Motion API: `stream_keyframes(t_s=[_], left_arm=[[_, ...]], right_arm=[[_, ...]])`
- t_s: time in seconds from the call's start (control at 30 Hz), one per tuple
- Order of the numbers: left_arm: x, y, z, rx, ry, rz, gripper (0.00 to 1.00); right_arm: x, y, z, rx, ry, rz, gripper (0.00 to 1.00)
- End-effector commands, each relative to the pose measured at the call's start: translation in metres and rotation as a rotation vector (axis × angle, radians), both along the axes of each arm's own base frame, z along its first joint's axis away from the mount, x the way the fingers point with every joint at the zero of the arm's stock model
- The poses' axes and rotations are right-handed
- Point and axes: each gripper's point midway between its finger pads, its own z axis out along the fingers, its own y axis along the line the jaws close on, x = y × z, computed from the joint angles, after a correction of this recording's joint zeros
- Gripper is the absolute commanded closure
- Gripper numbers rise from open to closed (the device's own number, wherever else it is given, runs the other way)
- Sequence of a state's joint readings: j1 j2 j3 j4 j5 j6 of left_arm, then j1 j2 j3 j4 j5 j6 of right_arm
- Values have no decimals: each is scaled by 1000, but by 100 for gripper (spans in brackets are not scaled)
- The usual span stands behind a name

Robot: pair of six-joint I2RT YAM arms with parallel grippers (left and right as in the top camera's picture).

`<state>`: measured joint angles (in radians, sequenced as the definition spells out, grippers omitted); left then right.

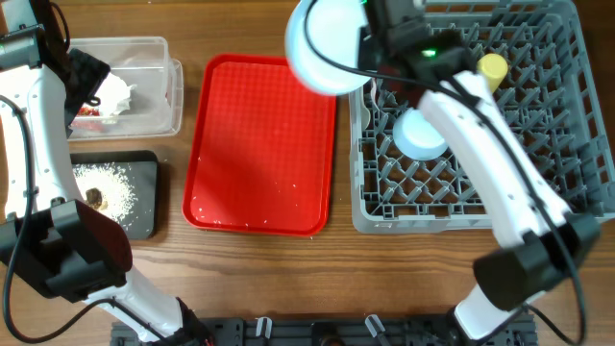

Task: Sort waste into correct bins and load items into the dishwasher rack
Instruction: 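Lift the white plate with the right gripper into the rack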

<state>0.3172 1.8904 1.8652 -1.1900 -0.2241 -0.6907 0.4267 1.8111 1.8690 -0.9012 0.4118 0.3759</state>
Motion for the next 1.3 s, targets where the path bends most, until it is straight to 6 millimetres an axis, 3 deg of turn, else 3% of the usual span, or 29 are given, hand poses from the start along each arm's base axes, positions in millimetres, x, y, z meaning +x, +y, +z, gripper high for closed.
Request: stream_keyframes(t_s=[0.0, 0.33, 0.9, 1.2, 1.27], left_arm=[[-2, 4, 0, 17, 10, 8, 0], [-2, 4, 0, 17, 10, 8, 0], [-2, 4, 0, 17, 10, 8, 0], [-2, 4, 0, 17, 10, 8, 0], [-2, 4, 0, 17, 10, 8, 0]], right_arm=[[0, -55, 31, -155, -131, -260, 96], [-1, -91, 17, -200, -225, -550, 96], [37, -74, -85, -305, -98, -529, 95], [36, -72, -87, -360, -76, -495, 96], [35, -65, -86, -373, -68, -462, 90]])
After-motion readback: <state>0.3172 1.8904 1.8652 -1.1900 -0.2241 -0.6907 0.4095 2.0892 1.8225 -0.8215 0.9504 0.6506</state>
